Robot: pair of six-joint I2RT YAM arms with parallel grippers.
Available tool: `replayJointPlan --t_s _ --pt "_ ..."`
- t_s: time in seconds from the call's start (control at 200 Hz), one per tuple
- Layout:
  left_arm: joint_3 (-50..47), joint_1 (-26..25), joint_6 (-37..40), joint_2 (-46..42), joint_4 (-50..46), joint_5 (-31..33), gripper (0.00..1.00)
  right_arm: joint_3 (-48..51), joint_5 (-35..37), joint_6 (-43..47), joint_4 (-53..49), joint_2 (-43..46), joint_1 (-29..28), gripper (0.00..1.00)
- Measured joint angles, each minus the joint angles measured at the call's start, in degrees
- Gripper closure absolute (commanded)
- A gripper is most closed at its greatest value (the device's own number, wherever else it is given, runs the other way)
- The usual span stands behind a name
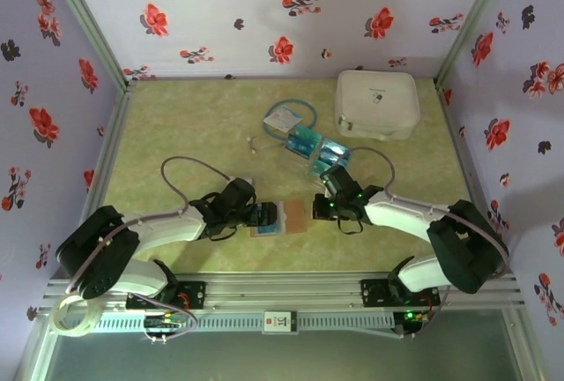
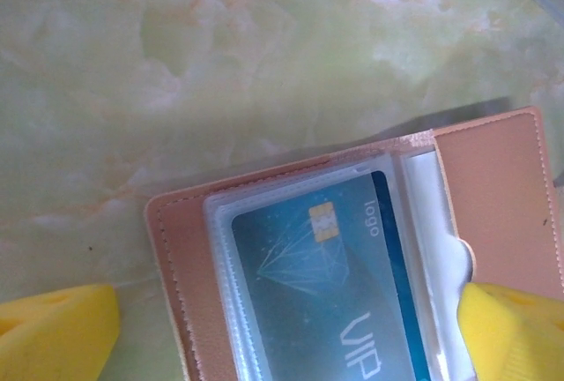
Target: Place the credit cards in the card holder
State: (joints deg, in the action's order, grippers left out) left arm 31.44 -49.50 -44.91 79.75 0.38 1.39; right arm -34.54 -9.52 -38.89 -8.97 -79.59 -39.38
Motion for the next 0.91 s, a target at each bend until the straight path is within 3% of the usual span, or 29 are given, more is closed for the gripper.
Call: replayJointPlan --t_s 0.5,0.905 --pt "0.7 0.0 0.3 0.1 0.1 -0.6 0.00 0.1 -2.4 -3.8 7.7 -5.1 -1.2 1.00" --pt "1.5 0.0 0.4 -7.8 3.4 -3.6 0.00 -2.0 -3.0 -3.8 8.9 -8.7 -1.2 1.00"
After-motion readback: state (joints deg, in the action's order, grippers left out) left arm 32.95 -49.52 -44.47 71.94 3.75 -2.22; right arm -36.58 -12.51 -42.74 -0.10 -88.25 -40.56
